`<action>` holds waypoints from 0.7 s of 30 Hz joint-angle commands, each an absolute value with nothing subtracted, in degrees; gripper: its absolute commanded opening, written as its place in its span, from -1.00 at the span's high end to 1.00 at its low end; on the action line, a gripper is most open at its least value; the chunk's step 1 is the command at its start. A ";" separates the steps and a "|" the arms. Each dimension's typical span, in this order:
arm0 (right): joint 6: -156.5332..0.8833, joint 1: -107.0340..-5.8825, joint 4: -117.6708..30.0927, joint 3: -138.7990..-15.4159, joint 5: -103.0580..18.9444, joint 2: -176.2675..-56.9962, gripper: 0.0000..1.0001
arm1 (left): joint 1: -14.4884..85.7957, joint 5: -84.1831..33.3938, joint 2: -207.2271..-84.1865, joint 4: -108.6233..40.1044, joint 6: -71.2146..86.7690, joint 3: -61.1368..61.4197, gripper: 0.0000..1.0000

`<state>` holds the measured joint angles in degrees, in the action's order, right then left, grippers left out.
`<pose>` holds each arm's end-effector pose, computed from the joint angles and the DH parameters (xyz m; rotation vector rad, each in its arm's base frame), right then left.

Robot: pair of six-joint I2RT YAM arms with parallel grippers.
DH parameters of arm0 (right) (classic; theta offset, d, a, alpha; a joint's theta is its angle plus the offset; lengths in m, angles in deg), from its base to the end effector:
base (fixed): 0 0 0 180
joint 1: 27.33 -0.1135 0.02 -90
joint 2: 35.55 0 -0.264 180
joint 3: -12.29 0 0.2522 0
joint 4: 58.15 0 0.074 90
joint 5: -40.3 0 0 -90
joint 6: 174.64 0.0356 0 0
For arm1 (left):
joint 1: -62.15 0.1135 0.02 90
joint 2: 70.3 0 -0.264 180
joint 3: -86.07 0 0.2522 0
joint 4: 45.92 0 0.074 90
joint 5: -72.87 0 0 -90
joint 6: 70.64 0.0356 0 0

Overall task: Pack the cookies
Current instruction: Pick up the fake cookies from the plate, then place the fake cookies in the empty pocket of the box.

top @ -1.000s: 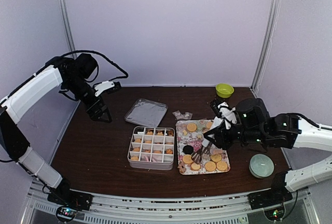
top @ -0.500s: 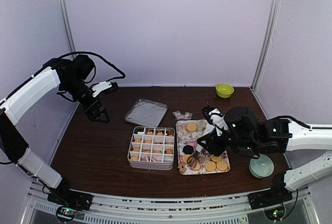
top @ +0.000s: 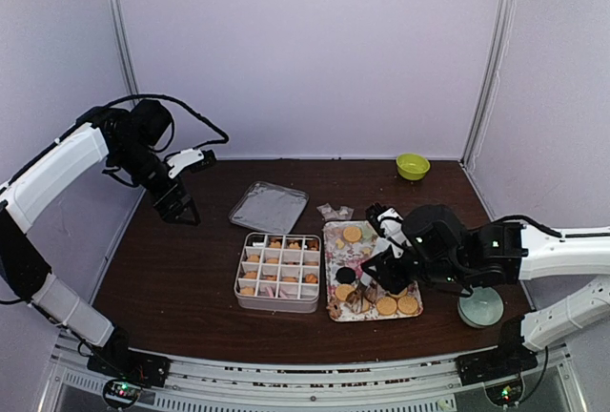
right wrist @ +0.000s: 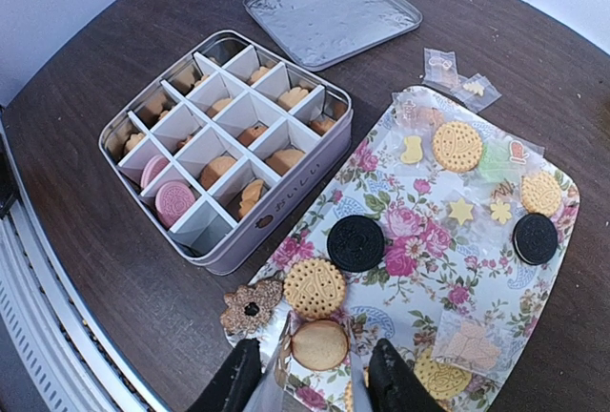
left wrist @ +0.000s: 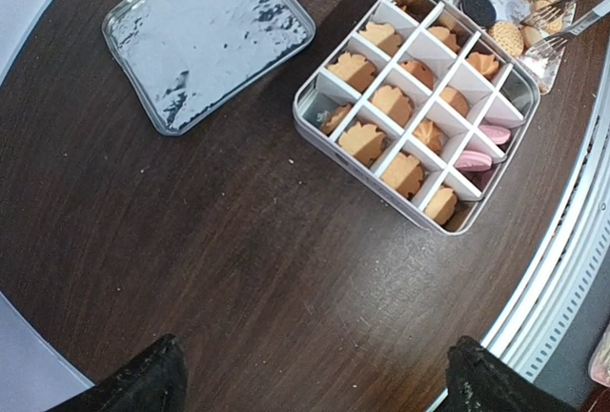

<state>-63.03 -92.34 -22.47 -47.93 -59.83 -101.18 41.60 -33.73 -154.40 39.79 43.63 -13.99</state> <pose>0.1089 0.2188 0.2585 -0.7785 2.2117 0.5798 0.2518 -0.1053 0.3440 1.1166 2.5195 -0.3857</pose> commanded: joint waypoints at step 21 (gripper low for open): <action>-67.16 -95.96 -22.19 -68.12 -59.39 -108.47 0.58 | 43.28 -31.55 -152.36 36.21 43.43 -11.11 -0.95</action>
<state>-66.05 -94.92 -17.58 -65.44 -60.46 -104.08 42.73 -31.96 -154.15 38.10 43.65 -12.24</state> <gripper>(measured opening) 0.342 0.978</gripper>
